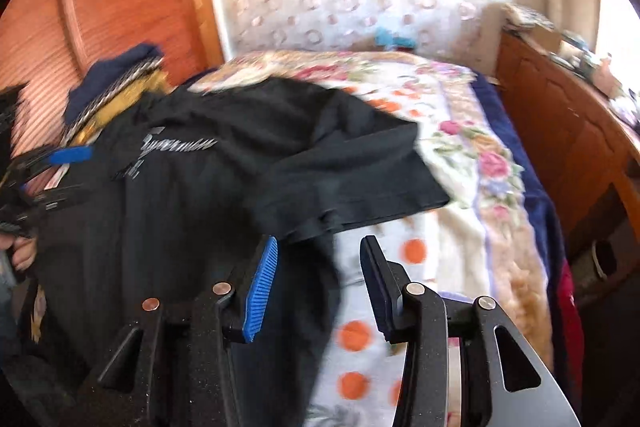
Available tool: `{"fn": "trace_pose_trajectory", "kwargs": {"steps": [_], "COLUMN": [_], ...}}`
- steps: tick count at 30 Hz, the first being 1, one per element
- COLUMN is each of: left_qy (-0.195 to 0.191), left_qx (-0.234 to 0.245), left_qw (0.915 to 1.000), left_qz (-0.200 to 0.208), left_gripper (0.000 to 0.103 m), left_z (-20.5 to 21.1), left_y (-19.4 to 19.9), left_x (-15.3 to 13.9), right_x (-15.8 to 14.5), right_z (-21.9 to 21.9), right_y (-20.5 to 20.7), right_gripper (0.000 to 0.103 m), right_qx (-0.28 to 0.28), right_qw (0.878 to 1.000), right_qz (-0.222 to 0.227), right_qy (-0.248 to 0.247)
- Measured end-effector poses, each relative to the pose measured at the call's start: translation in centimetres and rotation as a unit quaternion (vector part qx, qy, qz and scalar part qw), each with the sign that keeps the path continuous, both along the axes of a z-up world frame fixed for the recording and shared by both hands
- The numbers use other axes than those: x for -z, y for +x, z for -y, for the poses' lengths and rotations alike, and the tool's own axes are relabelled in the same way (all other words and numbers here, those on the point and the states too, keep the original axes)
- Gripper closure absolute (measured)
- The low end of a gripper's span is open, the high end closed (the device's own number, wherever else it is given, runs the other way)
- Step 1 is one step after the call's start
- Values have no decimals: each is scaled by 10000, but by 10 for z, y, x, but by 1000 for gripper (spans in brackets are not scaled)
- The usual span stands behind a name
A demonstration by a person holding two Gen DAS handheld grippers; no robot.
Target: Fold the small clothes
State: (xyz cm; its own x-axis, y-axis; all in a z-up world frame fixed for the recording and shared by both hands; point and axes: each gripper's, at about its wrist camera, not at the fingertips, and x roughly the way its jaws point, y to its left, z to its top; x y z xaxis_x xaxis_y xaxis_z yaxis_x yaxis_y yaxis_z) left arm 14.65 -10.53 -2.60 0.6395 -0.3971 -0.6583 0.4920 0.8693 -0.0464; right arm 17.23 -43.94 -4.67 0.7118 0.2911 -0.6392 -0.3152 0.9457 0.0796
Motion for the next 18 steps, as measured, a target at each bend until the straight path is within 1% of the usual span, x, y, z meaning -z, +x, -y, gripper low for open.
{"fn": "trace_pose_trajectory", "kwargs": {"steps": [4, 6, 8, 11, 14, 16, 17, 18], "left_qy": [-167, -203, -216, -263, -279, -290, -292, -289], "left_qx": [-4, -27, -48, -54, -76, -98, -108, -116], "left_qw": [9997, 9995, 9994, 9992, 9992, 9992, 9992, 9992], "left_qz": [179, 240, 271, 280, 267, 244, 236, 232], "left_gripper": [12, 12, 12, 12, 12, 12, 12, 12], "left_z": [1, 1, 0, -4, -8, -10, -10, -12], "left_y": [-11, -13, -14, -13, -13, -12, -12, -12], "left_x": [-18, -23, -26, -26, -25, -24, -23, -23], "right_x": [4, 14, 22, 33, 40, 33, 32, 28], "right_z": [19, 23, 28, 30, 32, 36, 37, 35], "right_y": [27, 49, 67, 88, 97, 98, 97, 94], "right_gripper": [58, 58, 58, 58, 58, 58, 66, 78], "right_qx": [589, 815, 1019, 1153, 1157, 1181, 1194, 1162], "right_qw": [9983, 9964, 9941, 9908, 9877, 9854, 9848, 9859], "right_qz": [-34, -245, -364, -639, -872, -941, -964, -909], "right_qy": [30, 14, 25, 306, 591, 784, 817, 793]}}
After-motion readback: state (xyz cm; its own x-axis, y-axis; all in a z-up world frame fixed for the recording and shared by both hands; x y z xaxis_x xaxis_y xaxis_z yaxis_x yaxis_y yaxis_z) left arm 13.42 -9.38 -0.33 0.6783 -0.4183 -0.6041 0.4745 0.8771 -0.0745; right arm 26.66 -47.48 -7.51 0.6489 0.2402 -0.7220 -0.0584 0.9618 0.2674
